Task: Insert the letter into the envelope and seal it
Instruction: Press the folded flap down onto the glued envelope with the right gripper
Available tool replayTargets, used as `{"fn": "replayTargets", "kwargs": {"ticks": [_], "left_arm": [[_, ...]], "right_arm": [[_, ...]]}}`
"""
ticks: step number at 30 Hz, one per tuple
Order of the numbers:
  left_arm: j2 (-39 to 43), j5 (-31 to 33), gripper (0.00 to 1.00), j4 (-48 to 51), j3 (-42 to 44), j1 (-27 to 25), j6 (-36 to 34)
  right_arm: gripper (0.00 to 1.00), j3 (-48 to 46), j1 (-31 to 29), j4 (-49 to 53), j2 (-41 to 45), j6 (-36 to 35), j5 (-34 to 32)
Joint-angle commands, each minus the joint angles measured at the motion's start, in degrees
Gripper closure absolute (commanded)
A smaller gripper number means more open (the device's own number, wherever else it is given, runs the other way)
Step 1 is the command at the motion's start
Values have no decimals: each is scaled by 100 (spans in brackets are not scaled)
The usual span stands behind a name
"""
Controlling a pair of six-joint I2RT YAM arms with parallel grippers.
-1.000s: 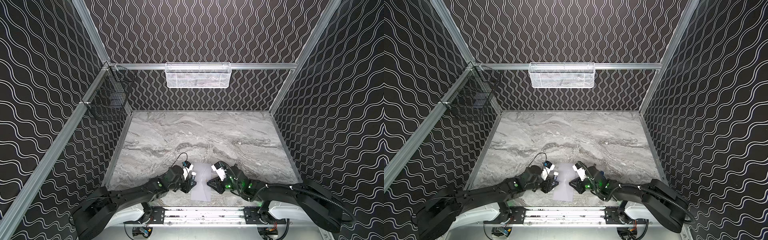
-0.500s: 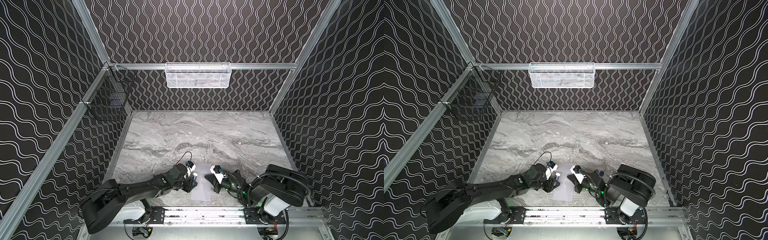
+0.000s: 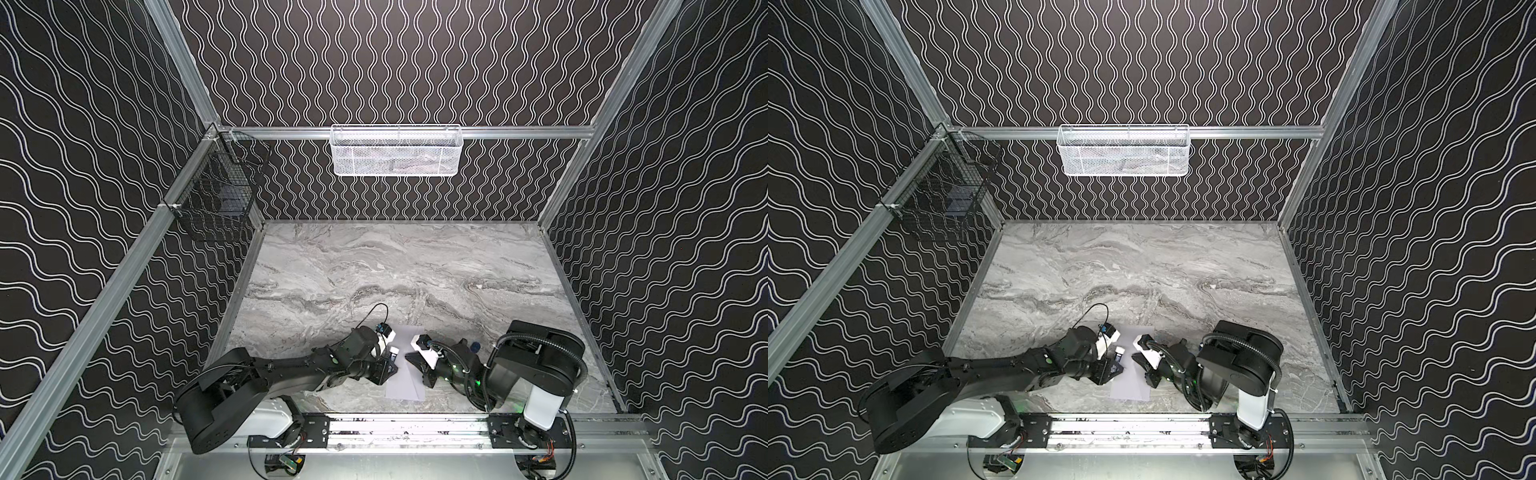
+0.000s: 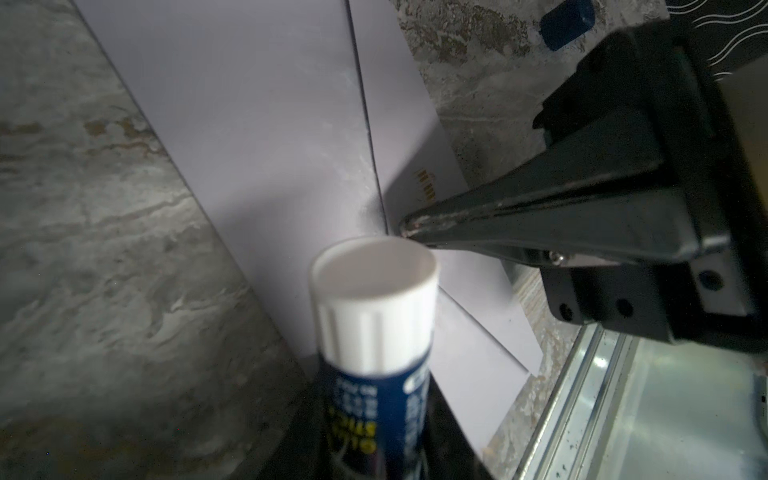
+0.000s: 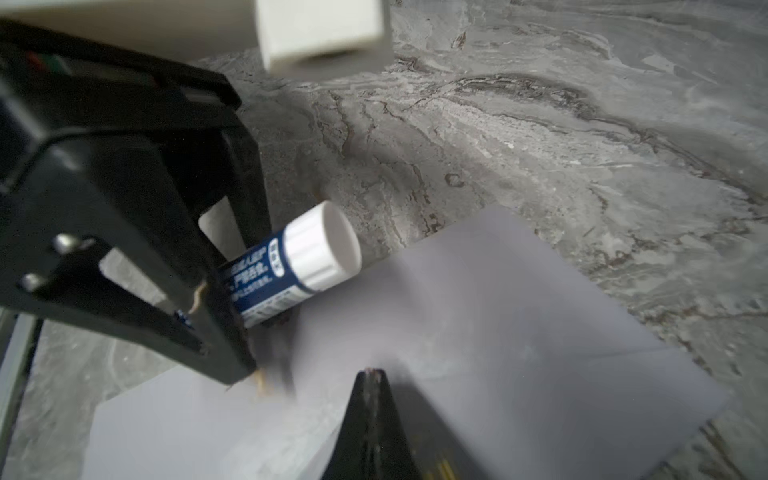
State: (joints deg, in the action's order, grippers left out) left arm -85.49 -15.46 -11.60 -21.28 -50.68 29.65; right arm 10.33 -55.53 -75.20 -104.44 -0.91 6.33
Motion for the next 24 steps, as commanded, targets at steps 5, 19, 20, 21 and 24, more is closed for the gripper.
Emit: {"fn": "replayTargets", "kwargs": {"ticks": [5,19,20,21,24], "left_arm": [[-83,-18,100,17,70,49,-12],[-200,-84,100,-77,115,93,-10],[-184,-80,100,-80,121,93,-3],[-180,-73,100,-80,121,92,-3],[-185,-53,100,-46,108,102,-2]], "right_arm": [[100,276,-79,1061,88,-15,-365],[100,401,202,1782,1227,142,-80],[100,387,247,1680,1110,135,-51],[100,368,293,1474,947,149,-30],[100,364,392,1102,441,256,24]]}}
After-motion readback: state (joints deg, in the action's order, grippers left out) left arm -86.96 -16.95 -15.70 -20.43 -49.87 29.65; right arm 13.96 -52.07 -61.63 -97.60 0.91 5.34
